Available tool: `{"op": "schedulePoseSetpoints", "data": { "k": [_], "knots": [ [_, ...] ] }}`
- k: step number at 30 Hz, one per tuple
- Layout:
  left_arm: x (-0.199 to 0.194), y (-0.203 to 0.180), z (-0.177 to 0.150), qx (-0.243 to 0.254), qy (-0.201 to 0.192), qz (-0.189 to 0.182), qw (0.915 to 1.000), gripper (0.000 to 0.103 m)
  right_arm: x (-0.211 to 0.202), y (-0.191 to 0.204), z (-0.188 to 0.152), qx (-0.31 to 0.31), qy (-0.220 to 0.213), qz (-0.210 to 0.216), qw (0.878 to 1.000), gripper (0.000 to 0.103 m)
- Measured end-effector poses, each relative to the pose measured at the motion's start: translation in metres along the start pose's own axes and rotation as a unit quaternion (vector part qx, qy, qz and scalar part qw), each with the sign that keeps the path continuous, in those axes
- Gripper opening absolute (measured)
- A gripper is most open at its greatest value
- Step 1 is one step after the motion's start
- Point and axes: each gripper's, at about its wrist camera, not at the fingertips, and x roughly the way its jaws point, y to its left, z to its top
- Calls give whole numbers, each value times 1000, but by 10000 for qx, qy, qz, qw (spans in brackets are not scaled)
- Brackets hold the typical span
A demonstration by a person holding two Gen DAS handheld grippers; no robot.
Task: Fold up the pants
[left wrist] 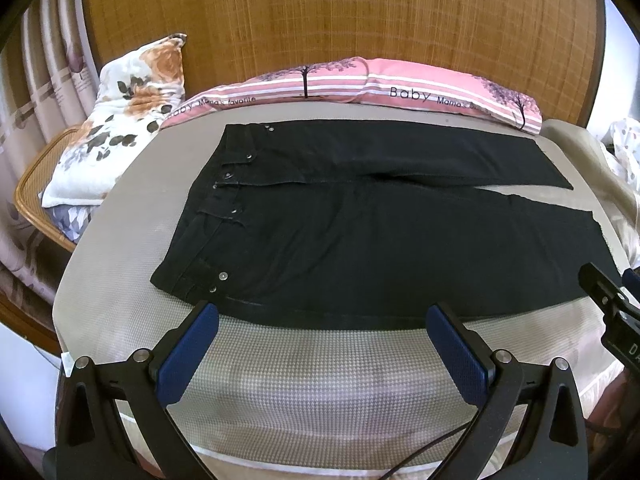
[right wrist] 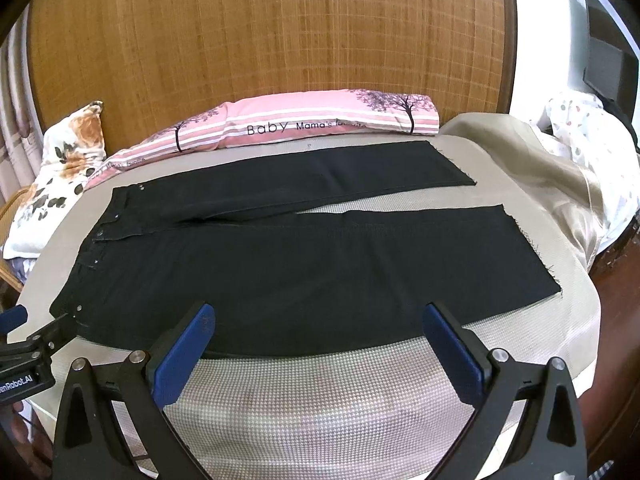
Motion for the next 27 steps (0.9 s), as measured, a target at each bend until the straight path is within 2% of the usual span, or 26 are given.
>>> {"op": "schedulePoseSetpoints", "data": {
  "k": [27],
  "knots": [
    [18, -5, 10, 121, 125, 57, 9998, 103, 18, 10, 14, -318, 155, -8, 9994, 103]
  ]
}}
